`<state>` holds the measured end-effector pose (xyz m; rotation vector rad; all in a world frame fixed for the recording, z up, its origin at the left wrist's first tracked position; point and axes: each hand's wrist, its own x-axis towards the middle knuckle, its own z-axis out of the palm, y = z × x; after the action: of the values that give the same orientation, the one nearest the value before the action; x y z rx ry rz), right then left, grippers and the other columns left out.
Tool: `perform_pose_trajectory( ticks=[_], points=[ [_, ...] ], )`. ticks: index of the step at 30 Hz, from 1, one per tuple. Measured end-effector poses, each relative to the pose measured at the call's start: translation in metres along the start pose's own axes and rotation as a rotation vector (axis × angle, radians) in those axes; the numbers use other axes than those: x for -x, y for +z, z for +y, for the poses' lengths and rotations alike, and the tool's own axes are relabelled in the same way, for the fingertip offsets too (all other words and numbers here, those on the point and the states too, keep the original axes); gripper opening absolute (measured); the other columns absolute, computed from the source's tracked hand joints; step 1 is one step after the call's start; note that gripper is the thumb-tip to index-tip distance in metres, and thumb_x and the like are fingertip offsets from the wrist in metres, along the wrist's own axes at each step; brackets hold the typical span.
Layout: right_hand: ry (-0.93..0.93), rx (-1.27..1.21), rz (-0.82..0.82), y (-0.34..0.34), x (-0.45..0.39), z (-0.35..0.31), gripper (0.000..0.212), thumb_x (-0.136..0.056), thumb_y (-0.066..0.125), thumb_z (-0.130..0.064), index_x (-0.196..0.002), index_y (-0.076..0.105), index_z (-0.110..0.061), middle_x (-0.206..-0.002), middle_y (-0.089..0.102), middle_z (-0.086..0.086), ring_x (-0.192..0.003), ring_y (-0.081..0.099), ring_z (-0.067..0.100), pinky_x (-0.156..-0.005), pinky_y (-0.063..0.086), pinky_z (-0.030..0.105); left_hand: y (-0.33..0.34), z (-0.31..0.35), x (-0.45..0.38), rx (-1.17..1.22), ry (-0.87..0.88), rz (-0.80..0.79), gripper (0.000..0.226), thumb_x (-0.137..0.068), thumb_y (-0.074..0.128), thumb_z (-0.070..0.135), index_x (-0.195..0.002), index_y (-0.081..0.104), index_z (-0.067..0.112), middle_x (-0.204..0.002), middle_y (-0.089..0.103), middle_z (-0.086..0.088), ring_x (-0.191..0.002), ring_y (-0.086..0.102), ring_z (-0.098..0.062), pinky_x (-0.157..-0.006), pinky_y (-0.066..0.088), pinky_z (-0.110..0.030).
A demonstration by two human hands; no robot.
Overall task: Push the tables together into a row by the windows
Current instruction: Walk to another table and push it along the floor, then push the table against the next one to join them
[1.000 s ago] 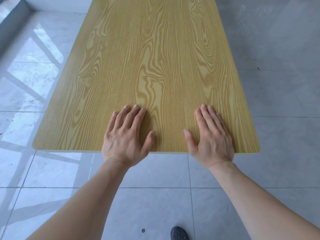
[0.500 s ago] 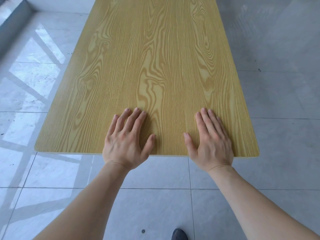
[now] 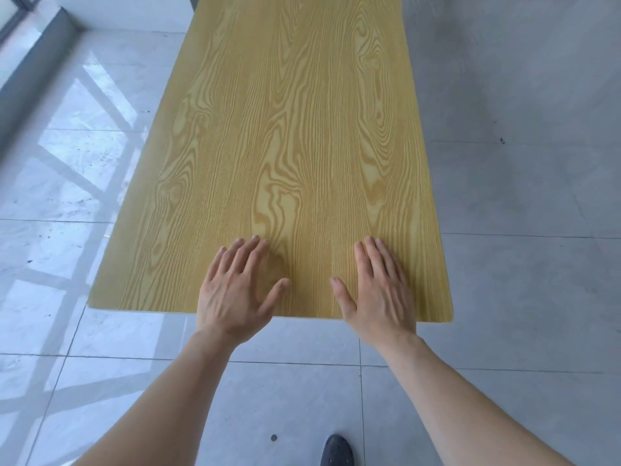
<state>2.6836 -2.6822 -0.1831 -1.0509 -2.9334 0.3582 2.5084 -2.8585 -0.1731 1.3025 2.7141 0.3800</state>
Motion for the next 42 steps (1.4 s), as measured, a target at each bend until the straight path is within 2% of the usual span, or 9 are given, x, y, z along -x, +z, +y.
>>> perform_pose_trajectory(
  ticks=[6,11,17,21,29,34,42],
  points=[
    [-0.009,0.02,-0.123,-0.062,-0.026,0.003,0.091,-0.096,0.007,-0.072,-0.164,0.013,-0.012,-0.173,0.009,0.006,-0.16,0.004,0.021,-0.128,0.002,0.035,-0.043,0.025,-0.036,0.056,0.013,-0.044,0.079,-0.096,0.027,0.074,-0.156,0.038,0.024,-0.161,0.042,0.004,-0.153,0.03,-0.02,-0.127,0.019,-0.042],
    [0.049,-0.005,-0.113,-0.124,-0.063,0.013,0.093,-0.094,0.006,-0.073,-0.164,0.011,-0.013,-0.173,0.007,0.005,-0.16,0.003,0.02,-0.13,0.004,0.037,-0.086,0.052,-0.095,0.087,0.088,-0.033,0.079,-0.096,0.029,0.075,-0.156,0.036,0.025,-0.161,0.042,0.004,-0.153,0.03,-0.02,-0.128,0.019,-0.042],
    [0.094,-0.036,-0.043,-0.193,-0.104,0.054,0.089,-0.098,0.012,-0.071,-0.164,0.008,-0.012,-0.174,0.005,0.004,-0.16,-0.002,0.017,-0.13,0.0,0.035,-0.117,0.113,-0.166,0.063,0.163,-0.052,0.086,-0.094,0.019,0.079,-0.161,0.026,0.026,-0.167,0.032,0.005,-0.157,0.02,-0.018,-0.13,0.009,-0.039],
    [0.115,-0.052,0.025,-0.227,-0.131,0.113,0.101,-0.088,0.001,-0.076,-0.164,0.014,-0.011,-0.173,0.012,0.006,-0.16,0.005,0.019,-0.13,0.003,0.036,-0.123,0.173,-0.216,0.05,0.21,-0.029,0.085,-0.095,0.022,0.077,-0.161,0.026,0.024,-0.166,0.034,0.005,-0.157,0.021,-0.019,-0.129,0.011,-0.039],
    [0.086,-0.042,0.037,-0.303,-0.186,0.292,0.105,-0.083,0.0,-0.076,-0.163,0.019,-0.011,-0.172,0.015,0.006,-0.159,0.009,0.02,-0.129,0.003,0.034,-0.107,0.338,-0.313,-0.008,0.214,0.019,0.086,-0.095,0.021,0.077,-0.16,0.03,0.021,-0.163,0.039,0.003,-0.153,0.029,-0.02,-0.128,0.018,-0.041],
    [0.112,-0.023,0.051,-0.35,-0.218,0.4,0.106,-0.082,0.003,-0.077,-0.161,0.027,-0.01,-0.17,0.024,0.009,-0.157,0.018,0.023,-0.129,0.009,0.037,-0.099,0.442,-0.365,-0.007,0.2,0.018,0.083,-0.096,0.024,0.076,-0.161,0.028,0.024,-0.164,0.036,0.005,-0.153,0.028,-0.018,-0.128,0.016,-0.039],
    [0.071,-0.011,0.071,-0.386,-0.298,0.481,0.105,-0.083,0.003,-0.077,-0.161,0.025,-0.01,-0.17,0.023,0.008,-0.158,0.016,0.022,-0.129,0.008,0.036,-0.079,0.513,-0.457,-0.017,0.163,0.03,0.088,-0.093,0.015,0.079,-0.161,0.024,0.025,-0.166,0.033,0.004,-0.154,0.027,-0.019,-0.129,0.014,-0.043]
  ],
)
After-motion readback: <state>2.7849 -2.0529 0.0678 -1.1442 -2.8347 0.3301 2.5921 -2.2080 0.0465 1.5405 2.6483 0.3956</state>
